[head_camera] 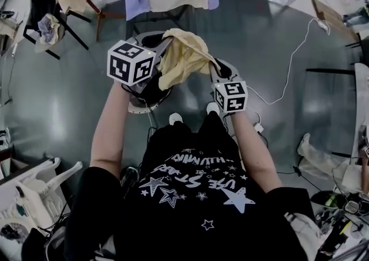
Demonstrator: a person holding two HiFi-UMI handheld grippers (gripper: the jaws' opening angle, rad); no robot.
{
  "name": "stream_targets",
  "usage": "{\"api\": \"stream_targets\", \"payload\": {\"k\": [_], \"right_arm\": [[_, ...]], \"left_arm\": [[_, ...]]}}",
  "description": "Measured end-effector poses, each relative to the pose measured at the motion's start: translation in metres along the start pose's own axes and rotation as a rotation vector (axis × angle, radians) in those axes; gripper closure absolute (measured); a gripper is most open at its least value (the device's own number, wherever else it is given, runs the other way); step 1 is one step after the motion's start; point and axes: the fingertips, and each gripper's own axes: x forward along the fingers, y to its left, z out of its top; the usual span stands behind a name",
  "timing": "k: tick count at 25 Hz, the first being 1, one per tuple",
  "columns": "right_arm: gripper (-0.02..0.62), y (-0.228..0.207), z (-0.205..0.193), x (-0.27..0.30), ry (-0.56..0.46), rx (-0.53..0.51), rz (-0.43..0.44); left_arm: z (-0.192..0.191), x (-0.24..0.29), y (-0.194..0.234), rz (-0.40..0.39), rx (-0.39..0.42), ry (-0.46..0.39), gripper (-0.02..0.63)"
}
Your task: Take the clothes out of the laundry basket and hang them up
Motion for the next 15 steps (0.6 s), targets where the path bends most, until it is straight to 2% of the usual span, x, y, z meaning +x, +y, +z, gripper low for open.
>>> {"api": "stream_targets", "payload": {"k": [6, 11, 15], "right_arm": [[0.546, -0.041, 0.062, -0.041, -0.052, -0.098, -0.006], [0.548, -0.078, 0.134, -0.075, -0.114, -0.203, -0.001], [0.548, -0.103, 0.189, -0.103, -0.195, -0.204, 0.014]], "left_arm": [[0.035, -0.002, -0.017, 0.006, 0.09, -0.051, 0.571], [0.101, 0.002, -0.04, 0.049, 0.191, -0.152, 0.571], [0.157, 0.0, -0.063, 0.064, 0.225, -0.266, 0.571]]}}
